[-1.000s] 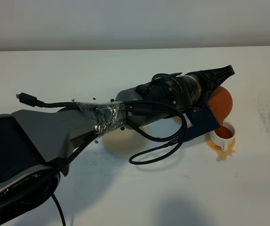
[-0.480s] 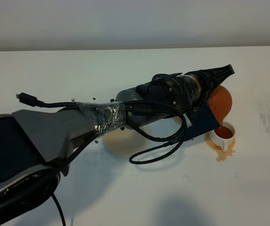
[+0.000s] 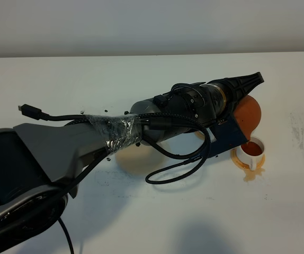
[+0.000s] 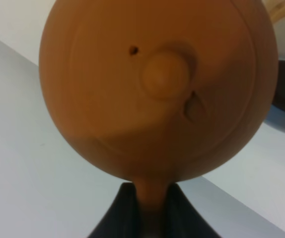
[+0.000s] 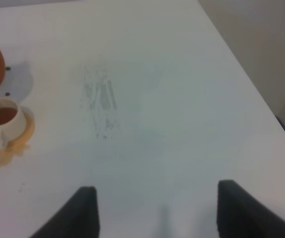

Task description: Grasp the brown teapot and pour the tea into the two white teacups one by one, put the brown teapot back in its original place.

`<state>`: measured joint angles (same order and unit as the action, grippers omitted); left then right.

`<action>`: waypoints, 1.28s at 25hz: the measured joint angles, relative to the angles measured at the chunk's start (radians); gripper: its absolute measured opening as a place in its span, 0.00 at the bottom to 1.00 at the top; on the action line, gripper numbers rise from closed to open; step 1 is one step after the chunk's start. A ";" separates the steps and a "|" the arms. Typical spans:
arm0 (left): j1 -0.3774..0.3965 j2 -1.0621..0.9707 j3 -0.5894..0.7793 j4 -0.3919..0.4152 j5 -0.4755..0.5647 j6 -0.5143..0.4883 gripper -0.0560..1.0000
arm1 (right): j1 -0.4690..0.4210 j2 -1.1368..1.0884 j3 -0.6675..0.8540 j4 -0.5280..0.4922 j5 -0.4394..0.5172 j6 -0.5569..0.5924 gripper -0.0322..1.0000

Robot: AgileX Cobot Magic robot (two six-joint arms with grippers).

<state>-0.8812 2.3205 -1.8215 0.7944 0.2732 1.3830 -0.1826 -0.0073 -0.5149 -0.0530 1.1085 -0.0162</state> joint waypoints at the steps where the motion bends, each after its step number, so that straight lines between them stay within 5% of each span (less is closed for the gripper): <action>1: 0.000 0.000 0.000 0.001 0.000 -0.001 0.14 | 0.000 0.000 0.000 0.000 0.000 0.000 0.53; 32: -0.003 0.000 0.000 0.079 -0.031 0.037 0.14 | 0.000 0.000 0.000 0.000 0.000 0.000 0.53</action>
<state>-0.8843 2.3205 -1.8215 0.8734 0.2427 1.4202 -0.1826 -0.0073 -0.5149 -0.0530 1.1085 -0.0162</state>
